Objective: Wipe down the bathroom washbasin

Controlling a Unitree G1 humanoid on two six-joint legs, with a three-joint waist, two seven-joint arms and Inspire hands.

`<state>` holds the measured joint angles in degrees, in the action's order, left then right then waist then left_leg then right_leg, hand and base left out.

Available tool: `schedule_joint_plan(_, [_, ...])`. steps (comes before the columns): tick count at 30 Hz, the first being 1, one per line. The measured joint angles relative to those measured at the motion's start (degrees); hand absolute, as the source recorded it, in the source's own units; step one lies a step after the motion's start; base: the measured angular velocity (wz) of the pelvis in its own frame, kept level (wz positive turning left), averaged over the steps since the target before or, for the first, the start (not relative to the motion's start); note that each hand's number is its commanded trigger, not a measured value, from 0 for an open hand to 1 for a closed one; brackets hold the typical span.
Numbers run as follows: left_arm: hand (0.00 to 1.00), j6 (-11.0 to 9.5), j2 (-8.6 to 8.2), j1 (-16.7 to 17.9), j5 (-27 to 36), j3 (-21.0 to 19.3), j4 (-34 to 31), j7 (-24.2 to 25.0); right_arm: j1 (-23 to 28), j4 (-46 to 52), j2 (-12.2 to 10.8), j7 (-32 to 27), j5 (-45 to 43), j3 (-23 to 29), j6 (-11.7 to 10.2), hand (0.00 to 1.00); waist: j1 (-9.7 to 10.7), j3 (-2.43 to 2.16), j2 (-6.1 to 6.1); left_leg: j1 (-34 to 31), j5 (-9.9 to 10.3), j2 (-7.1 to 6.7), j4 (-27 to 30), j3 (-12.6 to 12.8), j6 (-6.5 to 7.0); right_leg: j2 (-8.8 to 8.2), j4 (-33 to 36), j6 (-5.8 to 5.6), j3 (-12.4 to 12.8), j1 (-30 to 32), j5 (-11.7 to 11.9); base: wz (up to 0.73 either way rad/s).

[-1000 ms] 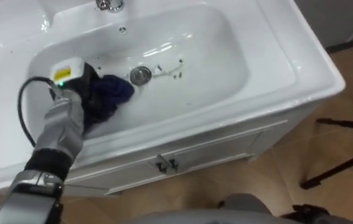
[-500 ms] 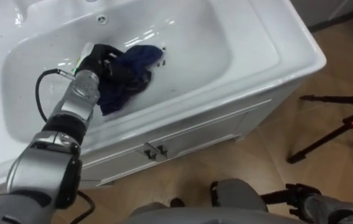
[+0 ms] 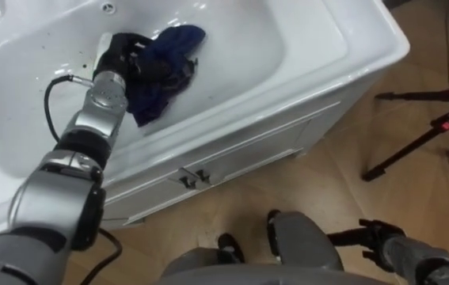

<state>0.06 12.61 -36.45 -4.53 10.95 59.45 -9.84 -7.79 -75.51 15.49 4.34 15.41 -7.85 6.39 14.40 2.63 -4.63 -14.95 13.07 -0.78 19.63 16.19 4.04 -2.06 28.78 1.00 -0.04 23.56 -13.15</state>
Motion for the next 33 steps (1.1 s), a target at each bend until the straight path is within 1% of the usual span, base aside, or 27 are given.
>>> schedule_joint_plan(2, [1.0, -0.1, -0.06, -0.49, 0.0, 0.94, -0.69, -0.1, 0.02, -0.35, 0.01, 0.05, -0.28, 0.0, -0.2, 0.0, 0.69, -0.02, -0.04, -0.61, 0.04, 0.01, 0.17, 0.25, 0.07, -0.01, 0.2, -0.02, 0.14, 0.7, 0.07, -0.06])
schedule_joint_plan(4, [1.0, -0.51, -0.8, -1.62, 0.09, 1.86, -1.38, -0.64, -0.36, -0.33, 0.25, -0.05, -0.41, -0.11, -0.26, 0.0, 1.48, -0.06, -0.16, -1.43, 0.1, 0.04, 0.22, 0.58, 0.18, -0.01, 0.46, -0.02, 0.39, 1.6, 0.19, -0.08])
schedule_joint_plan(6, [1.0, -0.69, -1.15, -2.62, 0.04, 3.2, -1.42, -1.29, -0.52, -0.66, 0.3, -0.31, -0.4, -0.89, -0.2, 0.0, 1.78, -0.03, -0.17, -1.55, 0.12, 0.04, 0.36, 1.06, 0.23, 0.07, 0.69, -0.04, 0.78, 2.05, 0.19, -0.09])
schedule_joint_plan(8, [1.0, -0.84, -1.23, -2.82, 0.07, 3.51, -1.42, -2.19, -0.54, -0.84, 0.31, -0.54, -0.5, -1.89, -0.09, 0.0, 2.15, -0.02, -0.33, -1.49, 0.18, 0.05, 0.35, 1.49, 0.3, 0.18, 0.9, -0.04, 1.26, 2.32, 0.18, -0.13])
schedule_joint_plan(12, [1.0, -0.8, -1.72, -2.83, 0.05, 3.53, -1.58, -4.12, -0.38, -0.74, 0.32, -0.67, -0.73, -2.32, -0.1, 0.0, 2.73, 0.35, -1.18, -1.67, 0.34, 0.08, 0.65, 1.85, 0.51, 0.14, 1.06, -0.2, 1.47, 2.59, 0.28, -0.02])
schedule_joint_plan(14, [1.0, -0.75, -1.85, -2.84, 0.04, 4.58, -1.57, -5.39, -0.02, -0.72, 0.38, -0.66, -0.74, -2.88, -0.09, 0.0, 3.14, 0.39, -1.47, -1.71, 0.38, 0.06, 0.68, 1.98, 0.59, 0.09, 1.09, -0.26, 1.48, 2.59, 0.3, 0.0])
schedule_joint_plan(16, [1.0, -0.56, -1.86, -3.26, 0.05, 5.77, -1.58, -6.45, 0.38, -0.83, 0.43, -0.71, -0.67, -4.29, -0.05, 0.0, 3.39, 0.38, -1.49, -1.96, 0.54, 0.07, 1.13, 2.19, 0.79, 0.03, 1.43, -0.33, 1.55, 2.85, 0.28, 0.0])
schedule_joint_plan(19, [1.0, -0.4, -1.86, -4.2, 0.06, 7.38, -1.57, -7.95, 0.44, -0.81, 0.43, -1.22, -0.73, -4.61, 0.0, 0.0, 3.46, 0.38, -1.51, -2.93, 0.72, 0.02, 2.01, 2.36, 1.07, -0.21, 2.12, -0.48, 1.59, 3.79, 0.26, 0.0])
schedule_joint_plan(21, [1.0, -0.28, -1.86, -4.2, 0.07, 7.98, -1.56, -8.73, 0.52, -0.83, 0.52, -1.23, -0.74, -5.01, -0.01, 0.0, 3.91, 0.41, -1.46, -2.96, 0.79, 0.02, 2.22, 2.36, 1.18, -0.31, 2.12, -0.57, 1.45, 3.72, 0.33, 0.0])
schedule_joint_plan(23, [1.0, -0.27, -1.86, -4.3, 0.01, 9.27, -1.56, -9.83, 0.69, -0.83, 0.66, -1.67, -0.66, -6.47, 0.04, 0.0, 4.22, 0.44, -1.41, -3.15, 1.09, 0.05, 2.4, 2.34, 1.35, -0.39, 2.37, -0.7, 1.49, 3.82, 0.31, 0.0])
schedule_joint_plan(26, [1.0, -0.25, -1.89, -4.68, -0.14, 10.05, -1.61, -10.28, 0.84, -0.84, 0.63, -1.89, -0.71, -7.21, 0.22, 0.0, 4.22, 0.45, -1.44, -3.65, 1.46, 0.01, 3.17, 2.31, 1.6, -0.7, 3.12, -0.88, 1.36, 4.29, 0.12, 0.0])
schedule_joint_plan(28, [1.0, -0.07, -1.9, -4.7, -1.18, 11.07, -2.24, -11.06, 0.86, -1.15, 0.57, -1.88, -1.15, -7.2, 0.64, 0.0, 4.29, 0.53, -1.58, -4.02, 1.72, -0.06, 3.8, 2.39, 1.85, -0.84, 3.53, -1.05, 1.46, 4.57, 0.02, 0.0])
schedule_joint_plan(32, [1.0, -0.03, -1.9, -4.7, -3.53, 12.2, -2.72, -12.09, 1.04, -1.61, 0.62, -1.7, -2.44, -7.18, 0.87, 0.0, 4.49, 0.61, -1.49, -4.09, 1.83, -0.35, 3.97, 2.45, 1.99, -1.15, 4.2, -1.31, 1.68, 4.59, -0.17, 0.0])
schedule_joint_plan(33, [1.0, -0.02, -1.89, -4.7, -5.48, 12.2, -2.74, -12.41, 1.13, -1.59, 0.6, -1.68, -2.75, -7.14, 0.94, 0.0, 4.53, 0.65, -1.44, -4.14, 1.84, -0.39, 4.01, 2.48, 2.01, -1.23, 4.31, -1.33, 1.67, 4.63, -0.18, 0.0])
